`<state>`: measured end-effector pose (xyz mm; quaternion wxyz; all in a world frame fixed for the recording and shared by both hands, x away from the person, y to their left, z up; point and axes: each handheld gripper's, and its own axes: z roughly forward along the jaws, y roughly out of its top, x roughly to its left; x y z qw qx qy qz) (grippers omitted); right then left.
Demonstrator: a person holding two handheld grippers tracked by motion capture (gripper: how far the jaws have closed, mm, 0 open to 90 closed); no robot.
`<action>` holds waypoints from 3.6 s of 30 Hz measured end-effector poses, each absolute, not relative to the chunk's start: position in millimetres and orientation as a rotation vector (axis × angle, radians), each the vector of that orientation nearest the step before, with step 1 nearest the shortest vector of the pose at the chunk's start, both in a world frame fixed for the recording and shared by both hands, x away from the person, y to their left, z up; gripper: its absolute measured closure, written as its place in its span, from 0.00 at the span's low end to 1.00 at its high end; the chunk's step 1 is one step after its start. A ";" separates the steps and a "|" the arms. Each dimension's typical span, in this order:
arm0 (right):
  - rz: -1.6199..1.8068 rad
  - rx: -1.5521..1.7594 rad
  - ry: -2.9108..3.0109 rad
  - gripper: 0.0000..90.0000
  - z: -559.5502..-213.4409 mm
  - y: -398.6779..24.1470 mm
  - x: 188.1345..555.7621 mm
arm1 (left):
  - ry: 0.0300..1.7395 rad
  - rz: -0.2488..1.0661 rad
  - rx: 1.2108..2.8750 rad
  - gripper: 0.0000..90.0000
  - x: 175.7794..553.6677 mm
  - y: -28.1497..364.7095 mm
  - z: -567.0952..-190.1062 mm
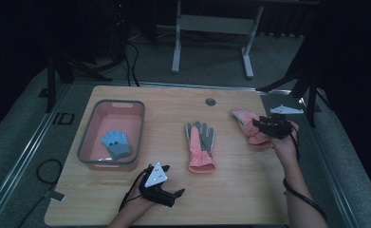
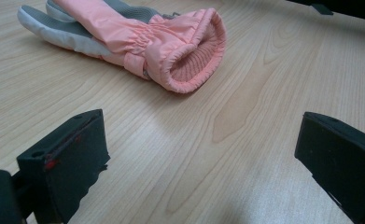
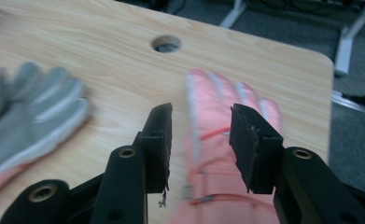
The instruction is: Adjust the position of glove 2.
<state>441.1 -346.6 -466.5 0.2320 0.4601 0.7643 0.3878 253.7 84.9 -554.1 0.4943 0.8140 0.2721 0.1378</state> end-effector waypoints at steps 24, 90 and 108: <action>1.008 1.464 2.231 0.71 -533.4 -370.4 497.0 | 0.680 0.326 1.964 0.03 254.1 88.6 -555.5; 0.840 1.579 2.041 0.96 -521.6 -313.9 367.8 | 0.687 0.348 1.968 0.03 252.6 86.2 -554.5; 0.925 1.456 2.107 0.60 -493.8 -326.8 357.3 | 0.686 0.343 1.971 0.03 252.0 85.9 -554.5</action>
